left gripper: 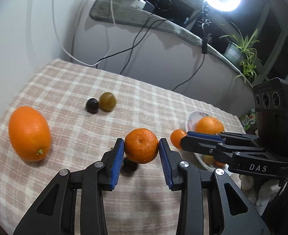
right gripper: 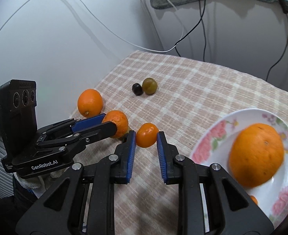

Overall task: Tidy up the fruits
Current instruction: 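Carry the tangerines over the plate with both grippers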

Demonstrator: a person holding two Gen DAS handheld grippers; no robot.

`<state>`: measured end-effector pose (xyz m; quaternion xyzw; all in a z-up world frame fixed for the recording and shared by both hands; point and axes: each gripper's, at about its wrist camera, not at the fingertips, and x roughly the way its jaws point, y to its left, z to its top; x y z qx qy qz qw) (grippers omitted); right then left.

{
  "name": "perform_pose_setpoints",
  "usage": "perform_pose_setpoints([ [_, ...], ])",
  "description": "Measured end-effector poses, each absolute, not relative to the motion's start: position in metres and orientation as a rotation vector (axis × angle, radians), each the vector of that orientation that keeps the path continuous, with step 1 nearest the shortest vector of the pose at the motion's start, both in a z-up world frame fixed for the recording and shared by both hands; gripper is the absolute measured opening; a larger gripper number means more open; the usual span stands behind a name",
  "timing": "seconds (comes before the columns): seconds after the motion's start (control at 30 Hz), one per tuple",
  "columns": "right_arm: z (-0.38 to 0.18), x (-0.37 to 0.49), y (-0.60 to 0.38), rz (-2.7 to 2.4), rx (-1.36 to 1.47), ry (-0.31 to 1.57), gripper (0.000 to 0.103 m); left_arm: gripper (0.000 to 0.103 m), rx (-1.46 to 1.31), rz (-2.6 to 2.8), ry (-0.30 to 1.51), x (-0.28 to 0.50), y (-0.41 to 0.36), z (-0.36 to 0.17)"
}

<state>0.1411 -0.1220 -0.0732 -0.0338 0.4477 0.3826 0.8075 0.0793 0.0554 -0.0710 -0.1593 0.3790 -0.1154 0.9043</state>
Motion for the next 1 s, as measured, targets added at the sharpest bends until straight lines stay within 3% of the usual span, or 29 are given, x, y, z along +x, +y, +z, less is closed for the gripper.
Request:
perform_pose_setpoints([
  [1.0, -0.054, 0.131, -0.275, 0.618, 0.031, 0.874, 0.02, 0.035, -0.247, -0.376, 0.814, 0.085, -0.035, -0.068],
])
